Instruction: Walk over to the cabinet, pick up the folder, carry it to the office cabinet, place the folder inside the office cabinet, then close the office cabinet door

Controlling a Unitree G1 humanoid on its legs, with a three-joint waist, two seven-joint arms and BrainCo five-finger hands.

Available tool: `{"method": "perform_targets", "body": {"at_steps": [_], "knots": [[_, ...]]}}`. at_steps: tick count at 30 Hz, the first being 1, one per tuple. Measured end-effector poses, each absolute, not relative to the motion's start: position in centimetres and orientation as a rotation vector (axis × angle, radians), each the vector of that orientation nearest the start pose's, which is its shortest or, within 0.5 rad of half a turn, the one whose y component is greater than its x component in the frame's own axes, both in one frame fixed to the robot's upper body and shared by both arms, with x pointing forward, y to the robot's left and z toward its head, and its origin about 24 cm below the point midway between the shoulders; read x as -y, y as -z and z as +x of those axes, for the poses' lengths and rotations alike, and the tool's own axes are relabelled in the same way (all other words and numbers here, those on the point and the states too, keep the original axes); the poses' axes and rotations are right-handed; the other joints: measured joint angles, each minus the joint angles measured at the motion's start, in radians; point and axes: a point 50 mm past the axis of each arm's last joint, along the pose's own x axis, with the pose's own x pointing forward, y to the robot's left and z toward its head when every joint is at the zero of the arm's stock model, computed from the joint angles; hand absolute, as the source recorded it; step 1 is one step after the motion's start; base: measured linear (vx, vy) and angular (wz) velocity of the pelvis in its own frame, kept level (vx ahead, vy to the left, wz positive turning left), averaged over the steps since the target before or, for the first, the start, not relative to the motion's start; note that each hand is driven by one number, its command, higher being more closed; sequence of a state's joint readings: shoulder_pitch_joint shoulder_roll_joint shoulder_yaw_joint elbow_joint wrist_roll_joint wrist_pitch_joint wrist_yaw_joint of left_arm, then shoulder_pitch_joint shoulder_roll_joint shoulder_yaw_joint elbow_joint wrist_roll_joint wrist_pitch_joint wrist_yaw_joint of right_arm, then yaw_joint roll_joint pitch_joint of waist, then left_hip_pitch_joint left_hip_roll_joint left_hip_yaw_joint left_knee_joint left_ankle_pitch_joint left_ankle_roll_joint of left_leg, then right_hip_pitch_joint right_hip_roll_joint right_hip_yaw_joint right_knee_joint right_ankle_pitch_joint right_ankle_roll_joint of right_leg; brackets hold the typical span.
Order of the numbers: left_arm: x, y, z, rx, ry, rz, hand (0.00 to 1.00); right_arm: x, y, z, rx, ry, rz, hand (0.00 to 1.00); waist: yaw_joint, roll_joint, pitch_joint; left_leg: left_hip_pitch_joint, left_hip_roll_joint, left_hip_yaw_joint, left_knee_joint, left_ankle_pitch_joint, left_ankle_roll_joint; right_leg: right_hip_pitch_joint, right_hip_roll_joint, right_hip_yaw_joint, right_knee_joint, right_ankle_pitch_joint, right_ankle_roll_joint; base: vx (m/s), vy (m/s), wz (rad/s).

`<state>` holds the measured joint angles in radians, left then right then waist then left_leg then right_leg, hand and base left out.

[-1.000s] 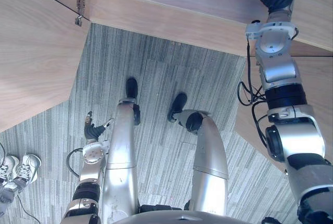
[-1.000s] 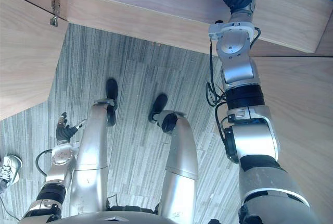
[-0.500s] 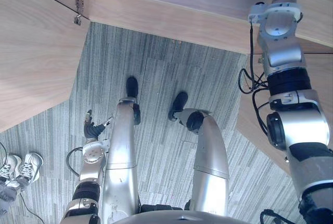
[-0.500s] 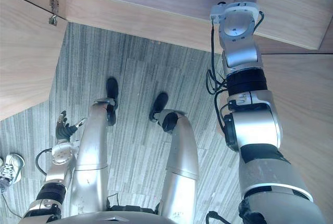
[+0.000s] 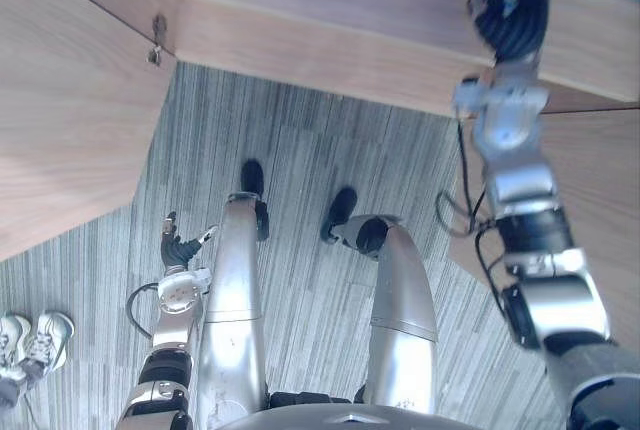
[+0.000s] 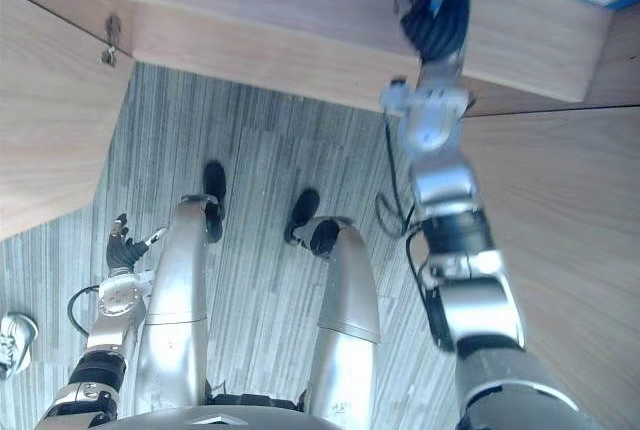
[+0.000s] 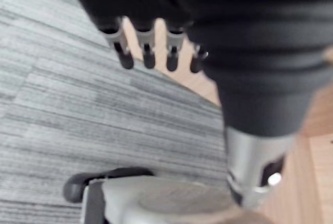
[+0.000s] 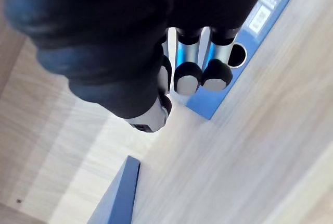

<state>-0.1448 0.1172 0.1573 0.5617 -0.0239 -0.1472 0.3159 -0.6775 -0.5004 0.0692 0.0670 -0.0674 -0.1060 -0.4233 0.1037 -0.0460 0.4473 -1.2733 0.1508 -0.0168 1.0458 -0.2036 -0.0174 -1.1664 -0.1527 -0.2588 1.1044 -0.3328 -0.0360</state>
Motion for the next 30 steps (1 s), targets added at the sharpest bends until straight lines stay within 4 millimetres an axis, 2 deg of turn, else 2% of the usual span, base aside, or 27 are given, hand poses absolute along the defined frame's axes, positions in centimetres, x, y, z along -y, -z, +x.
{"method": "perform_targets", "body": {"at_steps": [4, 8, 10, 13, 14, 18, 20, 21, 24, 25, 27, 29, 30], "knots": [[-22.7, 2.9, 25.4, -0.266, -0.463, 0.122, 0.0, 18.0, -22.5, 30.0, 0.796, 0.269, -0.399, 1.0, -0.016, -0.006, -0.012, 0.09, 0.014, 0.019, 0.001, -0.031, -0.003, 0.082, 0.01, 0.014, -0.011, -0.007, -0.001, -0.04, 0.006, -0.14], [-23.4, 3.8, 24.3, -0.317, -0.448, 0.186, 0.0, 17.0, -18.1, 27.4, 0.702, 0.206, -0.378, 1.0, -0.029, -0.017, -0.04, 0.225, 0.04, 0.041, -0.004, -0.062, -0.006, 0.209, 0.031, 0.027, -0.046, -0.011, 0.002, -0.03, -0.001, -0.19], [-23.4, 4.7, 23.4, -0.362, -0.436, 0.203, 0.0, 16.7, -16.0, 26.5, 0.628, 0.184, -0.354, 1.0, -0.036, -0.019, -0.077, 0.285, 0.052, 0.051, -0.015, -0.082, -0.003, 0.27, 0.038, 0.027, -0.075, -0.017, 0.006, 0.02, 0.023, -0.14], [-23.0, 6.7, 21.5, -0.465, -0.422, 0.218, 0.0, 15.8, -12.4, 24.9, 0.489, 0.131, -0.337, 1.0, -0.056, -0.038, -0.129, 0.437, 0.057, 0.09, -0.105, -0.083, -0.002, 0.413, 0.039, 0.026, -0.181, -0.004, 0.028, 0.08, 0.055, -0.13], [-22.6, 7.5, 20.7, -0.504, -0.406, 0.211, 0.0, 15.8, -10.9, 24.1, 0.43, 0.117, -0.333, 1.0, -0.058, -0.042, -0.158, 0.496, 0.059, 0.108, -0.149, -0.083, -0.002, 0.469, 0.039, 0.026, -0.234, 0.006, 0.039, 0.11, 0.085, -0.2], [-22.1, 9.6, 18.1, -0.611, -0.37, 0.231, 0.0, 15.9, -7.7, 22.3, 0.283, 0.109, -0.308, 1.0, -0.076, -0.047, -0.225, 0.675, 0.064, 0.166, -0.281, -0.069, -0.004, 0.631, 0.052, 0.038, -0.401, 0.081, 0.057, 0.16, 0.118, -0.26], [-22.1, 10.6, 17.0, -0.676, -0.36, 0.242, 0.0, 16.2, -4.5, 21.7, 0.137, 0.11, -0.301, 1.0, -0.092, -0.05, -0.269, 0.76, 0.059, 0.196, -0.371, -0.048, 0.0, 0.71, 0.065, 0.05, -0.511, 0.128, 0.057, 0.15, 0.078, -0.22], [-22.1, 10.8, 16.9, -0.684, -0.356, 0.245, 0.0, 16.3, -3.5, 21.5, 0.093, 0.117, -0.299, 1.0, -0.094, -0.05, -0.274, 0.782, 0.056, 0.203, -0.394, -0.041, 0.0, 0.73, 0.068, 0.054, -0.538, 0.14, 0.058, 0.14, 0.06, -0.17], [-22.1, 11.4, 16.3, -0.726, -0.335, 0.258, 0.0, 17.3, 1.6, 20.7, -0.152, 0.162, -0.298, 1.0, -0.116, -0.048, -0.297, 0.89, 0.023, 0.224, -0.538, 0.011, 0.002, 0.83, 0.072, 0.062, -0.686, 0.201, 0.07, 0.11, 0.026, -0.05], [-22.1, 11.6, 16.1, -0.735, -0.332, 0.263, 0.0, 17.6, 2.6, 20.3, -0.202, 0.168, -0.302, 1.0, -0.119, -0.049, -0.299, 0.913, 0.016, 0.231, -0.567, 0.023, 0.002, 0.851, 0.072, 0.065, -0.713, 0.211, 0.072, 0.12, 0.007, -0.06], [-22.1, 12.1, 15.4, -0.77, -0.329, 0.268, 0.0, 18.9, 5.7, 18.9, -0.364, 0.203, -0.316, 1.0, -0.125, -0.035, -0.312, 0.992, -0.007, 0.251, -0.672, 0.065, 0.006, 0.922, 0.074, 0.077, -0.82, 0.258, 0.079, 0.14, 0.004, -0.11], [-22.2, 12.4, 14.7, -0.793, -0.333, 0.269, 0.0, 19.6, 7.6, 17.9, -0.468, 0.22, -0.321, 1.0, -0.128, -0.024, -0.322, 1.046, -0.023, 0.273, -0.745, 0.093, 0.008, 0.965, 0.075, 0.09, -0.89, 0.292, 0.085, 0.12, 0.021, -0.2], [-22.2, 12.7, 14.3, -0.817, -0.332, 0.27, 0.0, 20.0, 8.7, 17.1, -0.537, 0.232, -0.323, 0.0, -0.131, -0.015, -0.331, 1.078, -0.032, 0.284, -0.784, 0.109, 0.011, 0.993, 0.076, 0.096, -0.931, 0.313, 0.088, 0.11, 0.025, -0.22]]}}
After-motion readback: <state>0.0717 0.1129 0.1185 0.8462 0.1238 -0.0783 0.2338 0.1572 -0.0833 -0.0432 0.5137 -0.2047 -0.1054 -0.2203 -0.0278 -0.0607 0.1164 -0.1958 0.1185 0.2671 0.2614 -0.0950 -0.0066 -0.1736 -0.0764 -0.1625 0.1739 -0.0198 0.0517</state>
